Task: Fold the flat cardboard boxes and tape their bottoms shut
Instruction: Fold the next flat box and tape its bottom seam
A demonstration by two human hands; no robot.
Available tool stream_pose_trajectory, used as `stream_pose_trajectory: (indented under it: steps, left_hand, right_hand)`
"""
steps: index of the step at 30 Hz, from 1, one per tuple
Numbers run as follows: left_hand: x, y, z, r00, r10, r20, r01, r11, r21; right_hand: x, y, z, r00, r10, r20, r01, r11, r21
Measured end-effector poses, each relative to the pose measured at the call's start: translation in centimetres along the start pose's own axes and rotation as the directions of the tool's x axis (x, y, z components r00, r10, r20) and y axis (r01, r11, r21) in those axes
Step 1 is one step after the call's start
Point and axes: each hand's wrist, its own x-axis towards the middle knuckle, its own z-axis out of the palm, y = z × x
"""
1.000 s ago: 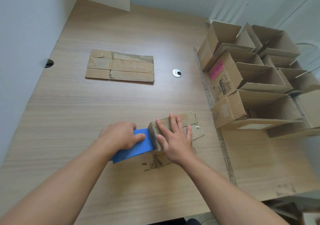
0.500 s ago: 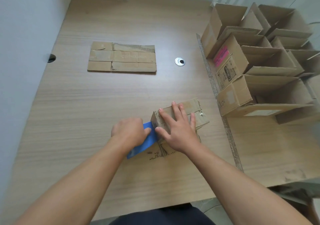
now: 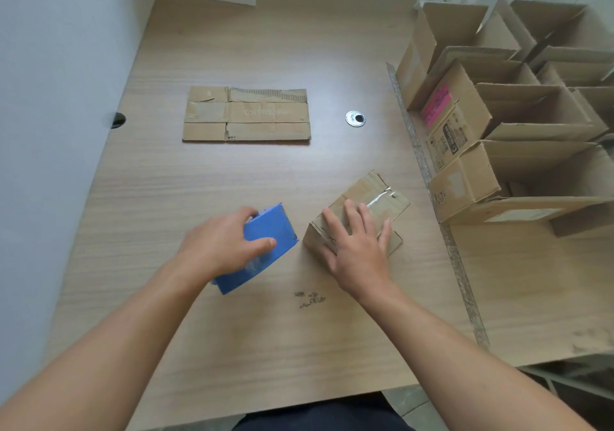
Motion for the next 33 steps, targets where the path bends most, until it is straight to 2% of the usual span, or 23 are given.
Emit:
stream_pose_trajectory:
  steps: [3, 7, 9, 11, 14, 17, 22, 25, 29, 33]
  left_hand:
    - [-0.1, -0.6, -0.6, 0.998, 0.067, -0.001, -0.067, 0.996, -0.065]
    - [-0.7, -1.4, -0.8, 0.967, 0.238, -0.085, -0.248, 0.960, -0.132]
    - [-1.2, -1.9, -0.8, 0.937, 0.322, -0.137, -0.336, 0.937, -0.099]
    - [-1.6, -2.3, -0.9, 0.886, 0.419, -0.198, -0.427, 0.904, 0.002]
    - [-1.9, -2.8, -1.3, 0.767, 0.573, -0.290, -0.535, 0.820, 0.203]
    - [-2.0, -3.1, -1.6, 0.654, 0.699, -0.289, -0.617, 0.714, 0.331]
    - [-2.3, -2.7, -2.8, 0.544, 0.797, -0.264, -0.677, 0.602, 0.423]
    - [-2.7, -2.3, -3.2, 0.509, 0.828, -0.235, -0.695, 0.556, 0.455]
    - [-3.1, -1.5, -3.5, 0.487, 0.848, -0.210, -0.726, 0.527, 0.442]
    - [-3.1, -1.0, -3.8, 0.512, 0.837, -0.194, -0.732, 0.544, 0.411]
  right_hand:
    - [0.6, 0.4, 0.1, 0.996, -0.081, 0.036, 0.081, 0.997, 0.002]
    - [1.4, 1.4, -0.5, 0.954, -0.258, 0.151, 0.250, 0.966, 0.070]
    - [1.6, 2.0, -1.3, 0.907, -0.352, 0.232, 0.326, 0.934, 0.145]
    - [1.9, 2.7, -2.5, 0.879, -0.395, 0.267, 0.329, 0.908, 0.260]
    - [1.8, 2.6, -4.0, 0.901, -0.386, 0.200, 0.271, 0.859, 0.435]
    - [1.5, 1.8, -4.8, 0.928, -0.370, 0.046, 0.294, 0.801, 0.521]
    - [0.9, 0.4, -5.5, 0.936, -0.345, -0.071, 0.308, 0.704, 0.639]
    - [0.8, -0.3, -5.6, 0.946, -0.310, -0.095, 0.284, 0.653, 0.702]
    - [1.3, -0.9, -6.3, 0.979, -0.199, -0.049, 0.169, 0.653, 0.738]
    - [1.9, -1.0, -6.3, 0.987, -0.153, -0.053, 0.139, 0.634, 0.761]
